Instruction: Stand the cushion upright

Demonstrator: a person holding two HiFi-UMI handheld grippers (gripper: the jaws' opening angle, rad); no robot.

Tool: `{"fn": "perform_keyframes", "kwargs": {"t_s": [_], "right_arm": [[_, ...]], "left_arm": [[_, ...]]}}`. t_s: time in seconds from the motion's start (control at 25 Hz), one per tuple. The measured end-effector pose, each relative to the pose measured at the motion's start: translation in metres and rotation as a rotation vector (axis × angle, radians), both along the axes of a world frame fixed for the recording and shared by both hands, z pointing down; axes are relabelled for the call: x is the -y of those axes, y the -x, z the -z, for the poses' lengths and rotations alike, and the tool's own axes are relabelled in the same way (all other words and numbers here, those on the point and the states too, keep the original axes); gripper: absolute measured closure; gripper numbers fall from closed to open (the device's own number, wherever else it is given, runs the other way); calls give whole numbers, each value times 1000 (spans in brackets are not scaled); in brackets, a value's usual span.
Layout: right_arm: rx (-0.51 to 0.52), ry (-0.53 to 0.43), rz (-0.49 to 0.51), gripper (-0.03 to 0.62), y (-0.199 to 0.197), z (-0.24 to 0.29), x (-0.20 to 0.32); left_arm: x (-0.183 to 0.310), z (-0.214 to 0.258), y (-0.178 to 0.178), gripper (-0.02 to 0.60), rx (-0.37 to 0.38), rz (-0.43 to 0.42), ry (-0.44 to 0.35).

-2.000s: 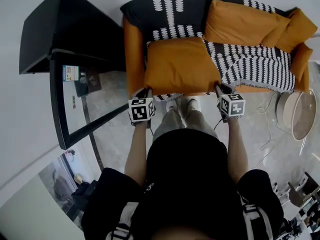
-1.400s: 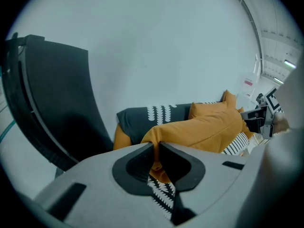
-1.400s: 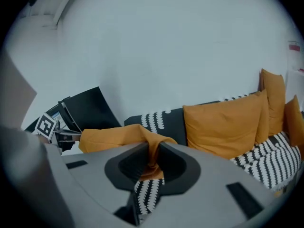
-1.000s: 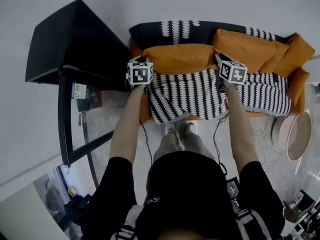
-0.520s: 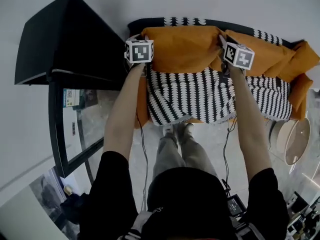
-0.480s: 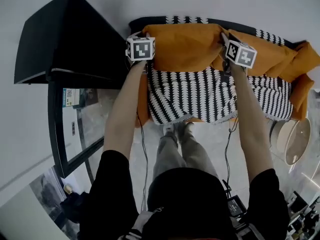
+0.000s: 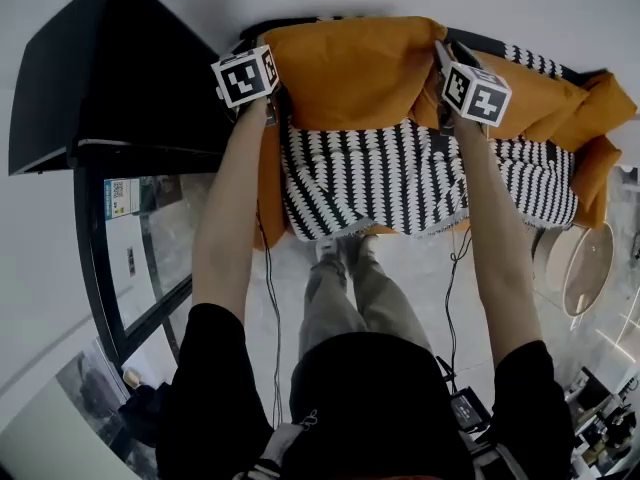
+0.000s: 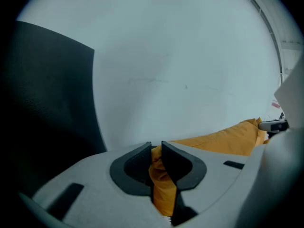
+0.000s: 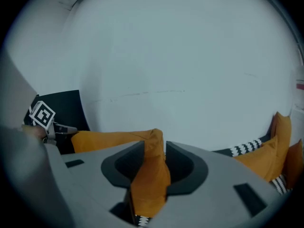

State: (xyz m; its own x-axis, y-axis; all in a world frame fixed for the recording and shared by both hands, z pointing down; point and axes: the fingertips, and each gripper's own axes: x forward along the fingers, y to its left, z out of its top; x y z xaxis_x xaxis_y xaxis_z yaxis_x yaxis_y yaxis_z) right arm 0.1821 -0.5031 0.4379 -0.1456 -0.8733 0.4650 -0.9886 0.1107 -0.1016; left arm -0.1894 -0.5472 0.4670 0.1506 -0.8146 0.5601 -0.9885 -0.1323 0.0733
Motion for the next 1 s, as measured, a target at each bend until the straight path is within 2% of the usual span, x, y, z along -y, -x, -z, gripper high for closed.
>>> {"fn": "perform_keyframes", "kwargs": {"t_s": [0.2,0.36,0.52,0.68,0.8,1.0], "right_arm": [[40,-20,17,484,3,10,-25],[99,-54,19,488,9,25,-46],[118,-92,36,500,14,44,-65],[132,-126,67,540,24,63,-91],[97,-133,127,552,33,73,-114],[76,-193,211,571,42,101,-155]], "left_arm": [[-25,14,-5,523,-22,37,-33],[-49,23,4,523,-4,58,-33],[-72,40,-2,523,13,33,-56],[-106,61,-17,530,-32,6,-104],[-133,85,-35,561,-81,-47,-177],[-173,129,-62,569,-118,-124,-279]]}}
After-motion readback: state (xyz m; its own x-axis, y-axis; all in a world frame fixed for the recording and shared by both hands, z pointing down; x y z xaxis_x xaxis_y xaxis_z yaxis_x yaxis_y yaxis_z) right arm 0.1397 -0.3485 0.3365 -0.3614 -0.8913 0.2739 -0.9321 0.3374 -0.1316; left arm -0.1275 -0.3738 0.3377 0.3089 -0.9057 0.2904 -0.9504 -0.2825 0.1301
